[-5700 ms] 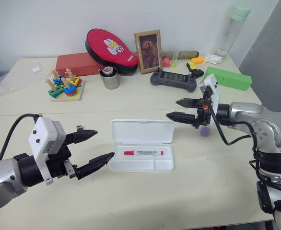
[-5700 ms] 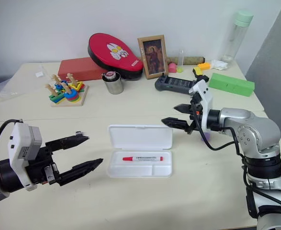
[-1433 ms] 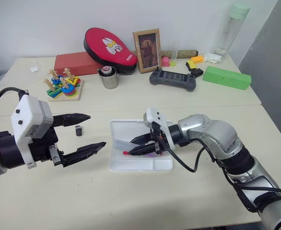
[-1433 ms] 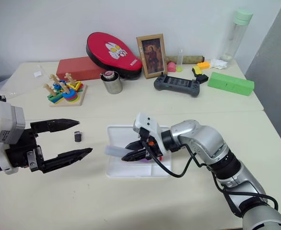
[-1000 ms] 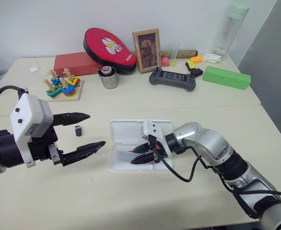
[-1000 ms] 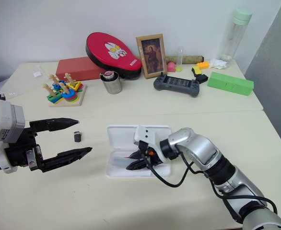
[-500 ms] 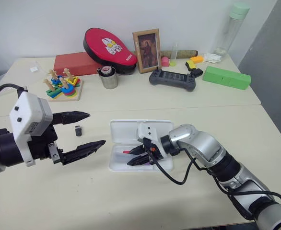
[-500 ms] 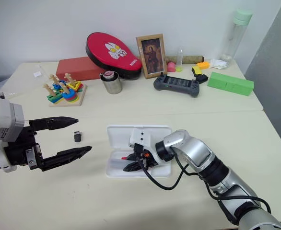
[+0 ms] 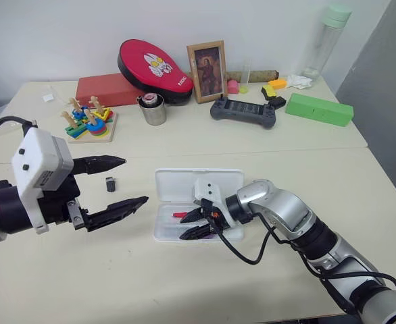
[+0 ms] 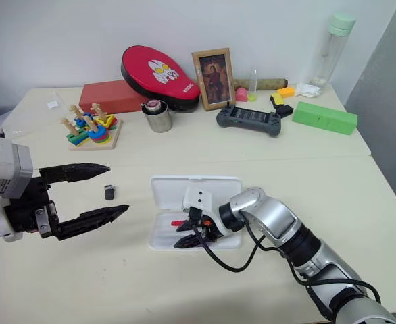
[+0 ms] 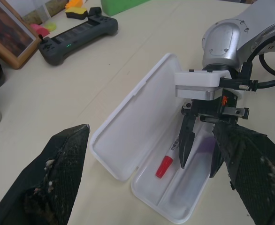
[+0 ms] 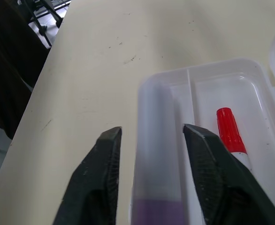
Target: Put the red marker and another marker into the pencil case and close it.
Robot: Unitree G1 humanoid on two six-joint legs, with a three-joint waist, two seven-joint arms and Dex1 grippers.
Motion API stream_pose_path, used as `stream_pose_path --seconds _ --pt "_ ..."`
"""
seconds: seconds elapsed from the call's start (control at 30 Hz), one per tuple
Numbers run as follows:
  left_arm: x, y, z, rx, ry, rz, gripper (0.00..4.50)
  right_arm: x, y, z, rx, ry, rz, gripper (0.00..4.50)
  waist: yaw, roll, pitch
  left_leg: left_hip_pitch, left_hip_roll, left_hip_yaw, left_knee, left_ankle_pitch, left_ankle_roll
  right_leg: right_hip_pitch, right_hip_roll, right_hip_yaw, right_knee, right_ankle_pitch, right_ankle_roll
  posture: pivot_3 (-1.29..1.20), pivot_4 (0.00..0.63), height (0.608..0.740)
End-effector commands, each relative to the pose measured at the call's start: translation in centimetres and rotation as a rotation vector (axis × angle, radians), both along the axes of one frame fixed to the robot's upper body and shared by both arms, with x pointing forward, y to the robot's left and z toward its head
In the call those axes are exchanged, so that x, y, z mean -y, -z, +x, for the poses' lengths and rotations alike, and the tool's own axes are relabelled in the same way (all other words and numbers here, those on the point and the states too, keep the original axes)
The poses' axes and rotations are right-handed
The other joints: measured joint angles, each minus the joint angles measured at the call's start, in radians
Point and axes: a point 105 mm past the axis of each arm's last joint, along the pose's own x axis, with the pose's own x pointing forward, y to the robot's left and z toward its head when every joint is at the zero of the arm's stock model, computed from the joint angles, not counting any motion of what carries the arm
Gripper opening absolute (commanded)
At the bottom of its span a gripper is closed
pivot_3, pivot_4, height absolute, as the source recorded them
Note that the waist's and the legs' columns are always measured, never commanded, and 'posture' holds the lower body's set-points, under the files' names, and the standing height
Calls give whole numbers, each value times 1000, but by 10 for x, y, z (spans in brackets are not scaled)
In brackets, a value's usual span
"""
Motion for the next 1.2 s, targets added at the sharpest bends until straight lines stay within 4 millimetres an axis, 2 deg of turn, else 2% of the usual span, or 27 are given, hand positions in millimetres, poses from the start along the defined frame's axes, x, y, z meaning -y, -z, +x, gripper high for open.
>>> stream_pose_path --seconds 0.03,0.23,0.57,0.83,1.0,1.2 --pt "-1 -8 0 37 -10 19 4500 -3 -8 -1 34 -18 31 3225 0 0 0 0 0 0 0 0 0 0 0 0 0 0 0 0 150 740" --pt "-1 -8 0 37 -9 15 4500 -4 -18 2 43 -9 61 4456 0 0 0 0 0 0 0 0 0 0 0 0 0 0 0 0 150 740" --pt "-4 -3 0 20 -26 -21 4500 11 -61 11 71 49 161 4456 0 0 0 0 0 0 0 0 0 0 0 0 0 0 0 0 150 740" --pt "-5 -2 0 21 -36 -38 4500 25 -67 8 99 67 162 4456 0 0 0 0 0 0 0 0 0 0 0 0 0 0 0 0 150 740" --pt "-7 1 1 14 -53 -53 4500 37 -83 7 111 72 207 4456 1 0 0 0 0 0 0 0 0 0 0 0 0 0 0 0 150 740" --pt "-7 5 0 10 -62 -62 4500 49 -87 6 127 94 206 4456 1 0 0 0 0 0 0 0 0 0 0 0 0 0 0 0 150 740"
